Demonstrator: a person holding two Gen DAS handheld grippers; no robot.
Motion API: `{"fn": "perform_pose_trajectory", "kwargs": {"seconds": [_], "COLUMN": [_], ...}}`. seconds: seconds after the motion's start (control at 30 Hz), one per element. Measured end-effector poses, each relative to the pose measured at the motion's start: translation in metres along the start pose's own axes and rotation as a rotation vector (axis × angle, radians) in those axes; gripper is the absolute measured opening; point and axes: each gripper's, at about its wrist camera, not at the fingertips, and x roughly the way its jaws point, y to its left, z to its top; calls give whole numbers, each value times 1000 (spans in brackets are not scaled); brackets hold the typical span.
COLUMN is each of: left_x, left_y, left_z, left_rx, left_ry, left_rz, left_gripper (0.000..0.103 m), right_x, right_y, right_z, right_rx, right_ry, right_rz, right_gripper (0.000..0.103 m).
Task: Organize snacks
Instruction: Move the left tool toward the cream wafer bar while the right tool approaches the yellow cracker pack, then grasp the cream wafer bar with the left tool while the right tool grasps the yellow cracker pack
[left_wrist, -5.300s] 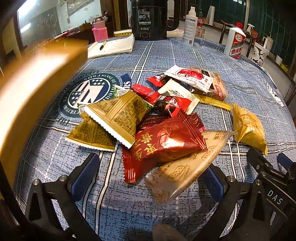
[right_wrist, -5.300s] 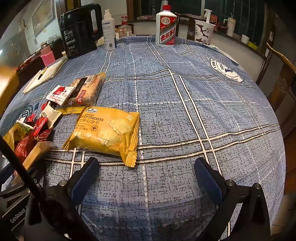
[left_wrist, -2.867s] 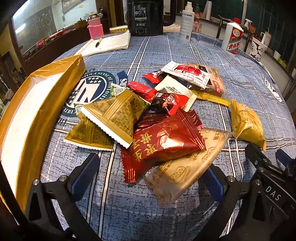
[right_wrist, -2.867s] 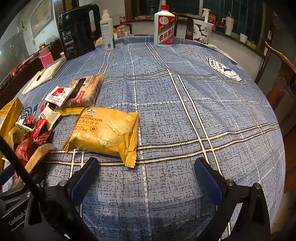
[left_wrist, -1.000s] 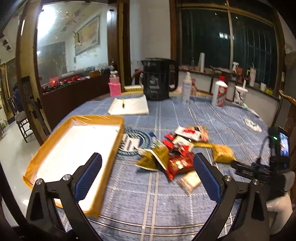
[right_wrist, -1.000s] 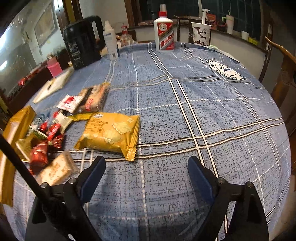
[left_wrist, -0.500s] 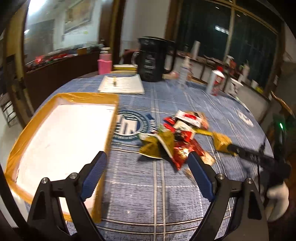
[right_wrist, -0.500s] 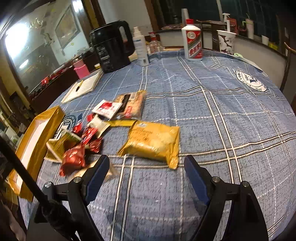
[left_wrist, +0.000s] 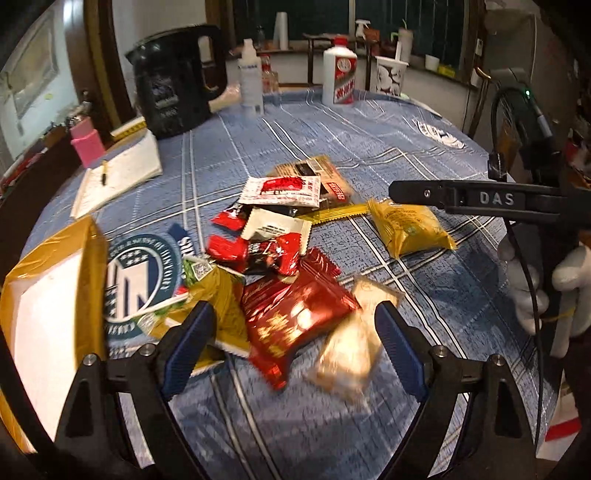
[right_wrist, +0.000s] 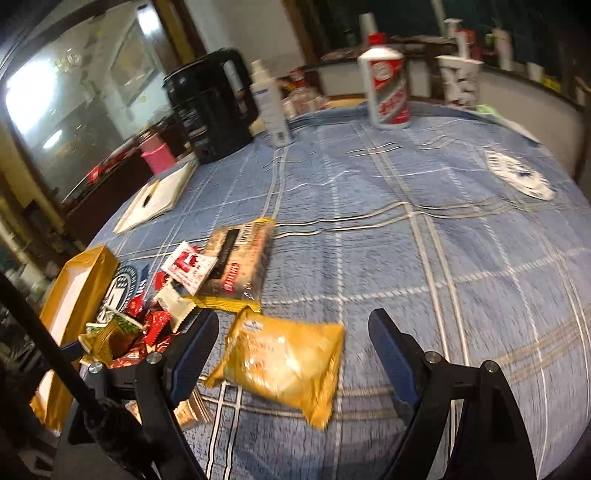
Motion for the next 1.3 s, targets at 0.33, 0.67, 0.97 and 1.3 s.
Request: {"fn": "perform_pose_trajectory", "kwargs": {"seconds": [0.33,0.67,0.97,1.3], "left_x": [7,-4,-30,-40], "left_y": [-3,-19,-12,7], "left_z": [0,-12,-10,-19], "left_rx": [19,32,-150,-279], "left_ry": [61,44,-72,-118], "left_rz": [-107,-145,-160,-146], "left_gripper": [69,70,73,74], "right_x": [5,5,-13,-29], "right_y": [22,28,27,20], "right_z": [-9,-14,-25,-48], "right_rx": [-206,-294,-44,249], "right_ry": [132,113,-27,-68], "right_rz": [130,36,-77,162], "right_gripper": [84,84,52,34]}}
